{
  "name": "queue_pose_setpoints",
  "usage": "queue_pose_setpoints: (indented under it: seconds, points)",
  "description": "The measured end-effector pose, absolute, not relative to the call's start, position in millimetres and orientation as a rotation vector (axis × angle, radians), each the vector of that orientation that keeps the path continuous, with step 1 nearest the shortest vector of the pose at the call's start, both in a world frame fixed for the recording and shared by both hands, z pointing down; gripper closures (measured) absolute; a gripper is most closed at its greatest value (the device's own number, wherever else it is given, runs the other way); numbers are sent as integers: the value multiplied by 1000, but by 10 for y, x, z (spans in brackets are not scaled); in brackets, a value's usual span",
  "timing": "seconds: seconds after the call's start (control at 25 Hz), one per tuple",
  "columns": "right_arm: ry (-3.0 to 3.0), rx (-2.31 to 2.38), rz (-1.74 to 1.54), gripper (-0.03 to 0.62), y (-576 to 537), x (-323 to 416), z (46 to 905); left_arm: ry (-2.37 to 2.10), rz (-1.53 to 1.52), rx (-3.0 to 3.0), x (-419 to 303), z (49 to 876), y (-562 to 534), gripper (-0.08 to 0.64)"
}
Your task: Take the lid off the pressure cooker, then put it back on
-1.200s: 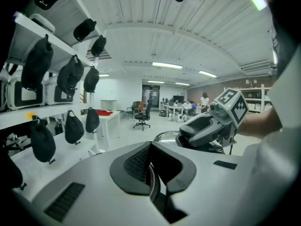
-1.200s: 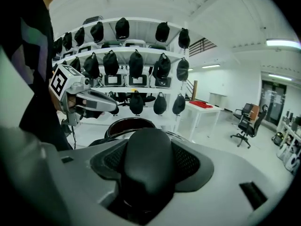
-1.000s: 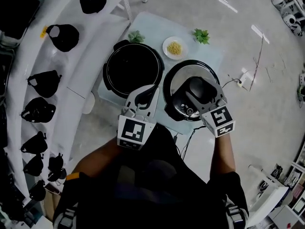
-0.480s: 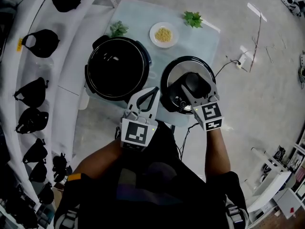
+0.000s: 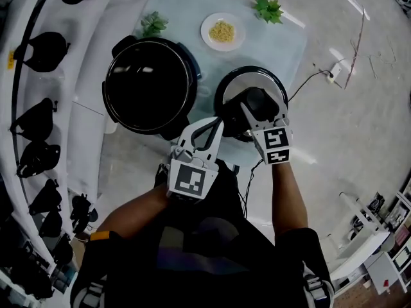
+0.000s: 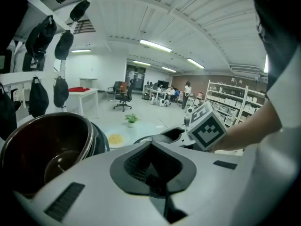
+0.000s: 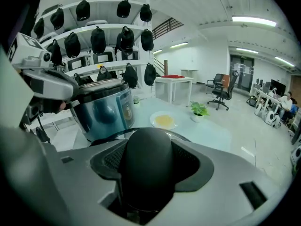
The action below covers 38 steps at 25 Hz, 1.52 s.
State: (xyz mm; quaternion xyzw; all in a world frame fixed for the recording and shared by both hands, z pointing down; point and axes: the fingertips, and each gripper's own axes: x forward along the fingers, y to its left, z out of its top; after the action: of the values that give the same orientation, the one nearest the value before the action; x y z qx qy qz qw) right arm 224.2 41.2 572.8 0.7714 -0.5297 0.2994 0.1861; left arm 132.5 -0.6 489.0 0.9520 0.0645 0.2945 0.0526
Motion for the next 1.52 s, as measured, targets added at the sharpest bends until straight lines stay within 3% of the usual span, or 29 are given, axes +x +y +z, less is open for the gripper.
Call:
queue_pose_setpoints:
  seconds: [1.0,1.52]
  points:
    - [-1410,2116,885,301,416,2278,6367,158,907,2882,1418,4934,58,552]
    - [-1354,2238,864,298,530,2241,5910,137,824,2928,1320,4694,44,554]
